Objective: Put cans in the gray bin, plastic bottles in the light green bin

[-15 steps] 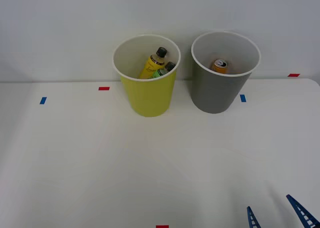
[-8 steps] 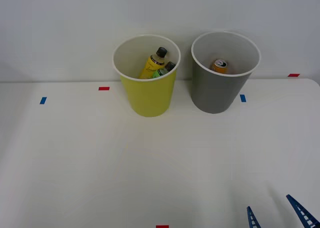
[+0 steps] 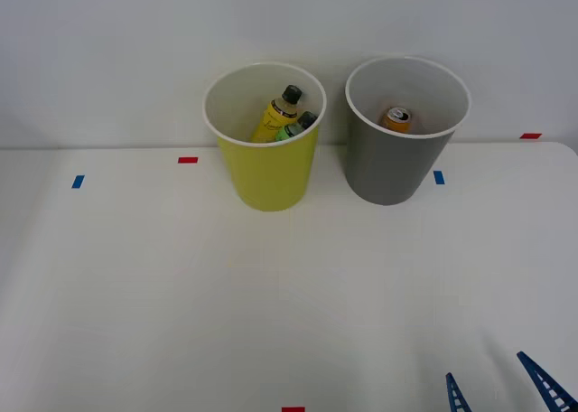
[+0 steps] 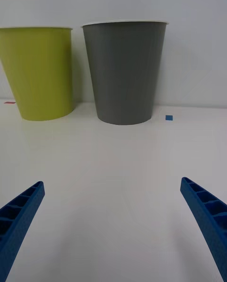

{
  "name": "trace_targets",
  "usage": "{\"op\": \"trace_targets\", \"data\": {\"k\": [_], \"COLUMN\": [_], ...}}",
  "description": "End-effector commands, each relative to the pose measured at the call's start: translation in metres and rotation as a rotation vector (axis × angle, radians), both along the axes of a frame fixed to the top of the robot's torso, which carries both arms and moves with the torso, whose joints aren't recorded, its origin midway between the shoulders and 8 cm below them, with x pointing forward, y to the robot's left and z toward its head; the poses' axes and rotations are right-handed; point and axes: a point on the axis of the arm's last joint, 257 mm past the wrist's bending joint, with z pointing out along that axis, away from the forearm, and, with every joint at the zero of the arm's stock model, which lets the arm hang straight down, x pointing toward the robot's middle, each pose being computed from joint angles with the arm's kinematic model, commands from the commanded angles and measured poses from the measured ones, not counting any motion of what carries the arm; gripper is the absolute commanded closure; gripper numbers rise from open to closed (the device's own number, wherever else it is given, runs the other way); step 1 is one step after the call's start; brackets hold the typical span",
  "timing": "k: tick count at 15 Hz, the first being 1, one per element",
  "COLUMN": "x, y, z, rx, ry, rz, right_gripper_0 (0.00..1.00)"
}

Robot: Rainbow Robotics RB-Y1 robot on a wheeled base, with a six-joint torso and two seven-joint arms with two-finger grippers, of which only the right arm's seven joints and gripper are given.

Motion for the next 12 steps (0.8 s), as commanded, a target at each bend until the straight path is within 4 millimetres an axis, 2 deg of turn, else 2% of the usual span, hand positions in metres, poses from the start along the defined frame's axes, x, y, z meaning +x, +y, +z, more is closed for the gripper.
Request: {"op": "trace_targets", "data": {"k": [1, 12], "x": [0.0000, 0.0000], "y": [0.0000, 0.0000], "z": [-0.0001, -0.0001], "rx": [0.000, 0.000], "ry": [0.000, 0.000], "rz": [0.000, 0.000], "right_gripper_0": [0.00, 0.00]}}
